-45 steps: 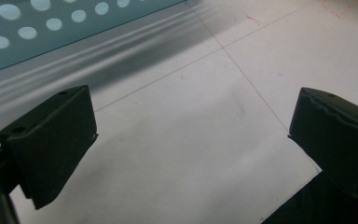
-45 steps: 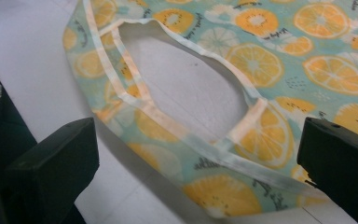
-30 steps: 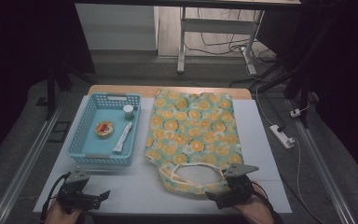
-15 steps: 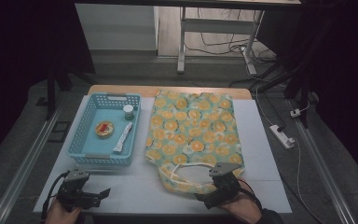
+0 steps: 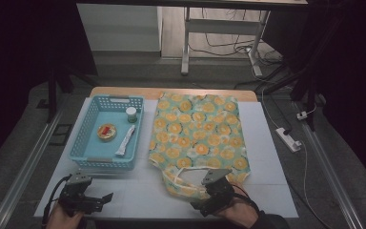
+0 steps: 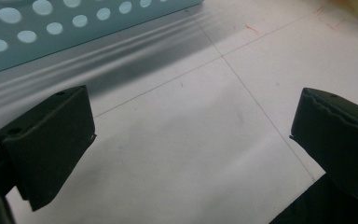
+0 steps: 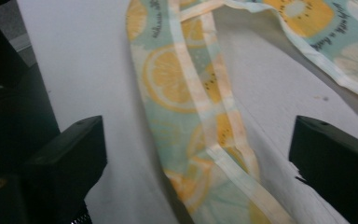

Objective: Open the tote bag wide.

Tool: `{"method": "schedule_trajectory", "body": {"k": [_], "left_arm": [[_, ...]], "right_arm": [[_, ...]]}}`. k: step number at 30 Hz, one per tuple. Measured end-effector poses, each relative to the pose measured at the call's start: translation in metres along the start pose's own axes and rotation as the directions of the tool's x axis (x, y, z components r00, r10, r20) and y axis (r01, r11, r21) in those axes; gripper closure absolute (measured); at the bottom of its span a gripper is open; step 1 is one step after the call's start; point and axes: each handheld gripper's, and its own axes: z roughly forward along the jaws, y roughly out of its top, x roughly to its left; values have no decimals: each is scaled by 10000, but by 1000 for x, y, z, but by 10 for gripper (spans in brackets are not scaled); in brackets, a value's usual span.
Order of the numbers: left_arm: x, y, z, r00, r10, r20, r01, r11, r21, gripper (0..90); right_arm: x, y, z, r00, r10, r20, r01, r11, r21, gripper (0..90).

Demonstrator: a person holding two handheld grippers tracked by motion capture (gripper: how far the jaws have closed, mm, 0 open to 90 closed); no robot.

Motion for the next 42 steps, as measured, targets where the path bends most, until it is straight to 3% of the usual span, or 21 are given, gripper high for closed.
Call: {"method": "schedule_trajectory", "body": {"k": [6, 8, 9, 10, 14, 19, 32, 42], "left_arm": [[0, 0, 0, 10000, -9, 36, 9, 10000, 11, 0], [0, 0, 0, 10000, 10, 55, -10, 10000, 29, 0], [0, 0, 0, 10000, 10, 55, -10, 10000, 29, 0], [0, 0, 0, 10000, 24, 60, -25, 10000, 40, 0], [0, 0, 1, 10000, 43, 67, -44, 10000, 54, 0], [0, 0, 1, 10000, 31, 72, -31, 10000, 64, 0], [1, 0, 1, 10000, -7, 82, 6, 10000, 74, 0], [1, 0, 1, 9999, -51, 127, 50, 9999, 88, 2]], "right_arm": [[3, 4, 3, 9996, -280, -19, 280, 9996, 62, 220], [3, 5, 4, 9988, -478, 54, 477, 9987, 178, 346], [3, 5, 4, 9988, -478, 54, 477, 9987, 178, 346], [2, 6, 4, 9988, -481, -17, 481, 9985, 261, 443], [-1, 7, 4, 9986, -441, -290, 452, 9982, 396, 635], [-4, 11, -4, 9975, -403, -574, 403, 9992, -2, 856], [-19, 21, -15, 9975, 52, -711, -70, 9997, -248, 889], [-44, 37, -24, 9974, 339, -639, -374, 9979, -534, 890]]}}
